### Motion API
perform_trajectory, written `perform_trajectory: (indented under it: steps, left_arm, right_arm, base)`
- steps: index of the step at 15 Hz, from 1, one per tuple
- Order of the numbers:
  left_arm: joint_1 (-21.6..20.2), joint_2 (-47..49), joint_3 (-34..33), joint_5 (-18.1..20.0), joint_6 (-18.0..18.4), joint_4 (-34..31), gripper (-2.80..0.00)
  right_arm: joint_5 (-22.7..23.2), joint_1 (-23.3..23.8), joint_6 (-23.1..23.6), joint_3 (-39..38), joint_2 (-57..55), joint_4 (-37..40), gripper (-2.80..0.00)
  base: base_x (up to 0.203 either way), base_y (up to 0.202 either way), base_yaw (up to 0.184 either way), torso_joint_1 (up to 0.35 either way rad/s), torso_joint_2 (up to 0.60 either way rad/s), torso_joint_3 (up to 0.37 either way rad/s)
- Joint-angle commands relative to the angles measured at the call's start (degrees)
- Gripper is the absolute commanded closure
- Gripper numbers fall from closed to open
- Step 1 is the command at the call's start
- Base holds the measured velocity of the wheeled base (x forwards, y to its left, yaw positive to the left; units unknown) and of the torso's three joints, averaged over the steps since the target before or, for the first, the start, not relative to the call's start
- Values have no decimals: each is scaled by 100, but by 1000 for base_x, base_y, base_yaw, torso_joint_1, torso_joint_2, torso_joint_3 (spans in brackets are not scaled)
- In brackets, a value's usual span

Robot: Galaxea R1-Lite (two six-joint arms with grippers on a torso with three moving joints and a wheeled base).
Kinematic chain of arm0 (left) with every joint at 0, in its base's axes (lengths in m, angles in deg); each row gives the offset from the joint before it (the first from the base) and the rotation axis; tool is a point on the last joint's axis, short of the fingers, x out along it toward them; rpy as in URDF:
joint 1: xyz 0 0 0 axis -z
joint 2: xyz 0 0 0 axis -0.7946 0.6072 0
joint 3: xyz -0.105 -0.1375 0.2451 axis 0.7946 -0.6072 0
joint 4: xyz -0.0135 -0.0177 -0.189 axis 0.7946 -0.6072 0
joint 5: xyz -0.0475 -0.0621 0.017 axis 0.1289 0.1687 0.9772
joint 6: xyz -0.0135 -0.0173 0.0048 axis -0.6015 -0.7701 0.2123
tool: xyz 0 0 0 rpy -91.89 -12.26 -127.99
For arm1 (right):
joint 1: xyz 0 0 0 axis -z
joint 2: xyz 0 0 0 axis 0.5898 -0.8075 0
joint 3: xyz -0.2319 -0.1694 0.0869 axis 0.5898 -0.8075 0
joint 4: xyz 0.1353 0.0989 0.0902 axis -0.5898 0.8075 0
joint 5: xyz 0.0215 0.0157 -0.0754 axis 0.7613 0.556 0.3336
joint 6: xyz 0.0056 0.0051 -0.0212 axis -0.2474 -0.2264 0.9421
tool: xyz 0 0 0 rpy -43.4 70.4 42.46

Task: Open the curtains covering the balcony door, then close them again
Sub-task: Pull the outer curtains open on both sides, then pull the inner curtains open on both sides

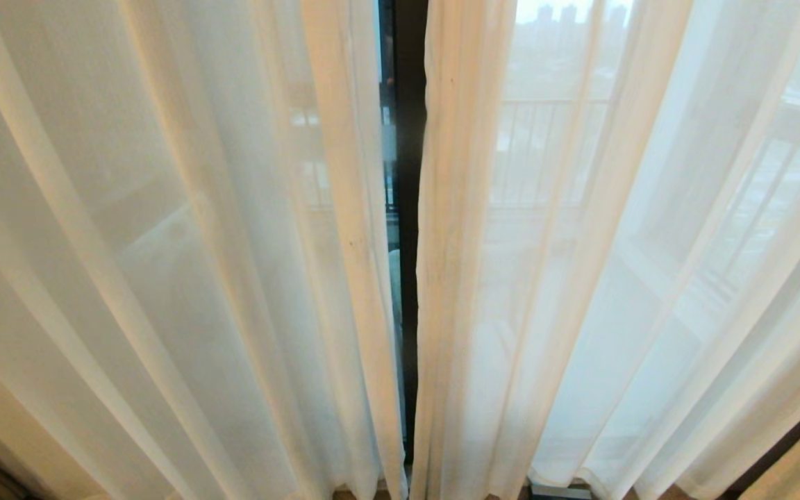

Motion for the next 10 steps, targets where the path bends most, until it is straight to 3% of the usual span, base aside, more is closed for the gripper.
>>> perform_trajectory:
  steps: [1, 4, 7, 8, 10]
  left_arm:
    - [174, 1468, 568, 283, -38, 59, 0]
    - [661, 2814, 1481, 785, -171, 126, 0]
    - [1309, 3848, 2255, 1026, -279, 152, 0]
    - [1364, 4104, 2481, 1054, -297, 155, -280]
    - [1430, 4526, 2779, 1081, -303, 164, -280]
  right_arm:
    - [4, 0, 3, 0, -7, -1, 0]
    - [6, 0, 3, 0, -7, -1, 0]
    - [6, 0, 3, 0, -7, -1, 0]
    - [6, 0, 3, 0, -7, -1, 0]
    - [-3, 0, 3, 0, -7, -1, 0]
  base:
    - [0, 0, 0, 0, 0, 0]
    - [0, 0, 0, 0, 0, 0]
    - [0, 0, 0, 0, 0, 0]
    - [0, 0, 0, 0, 0, 0]
    - [0, 0, 0, 0, 0, 0]
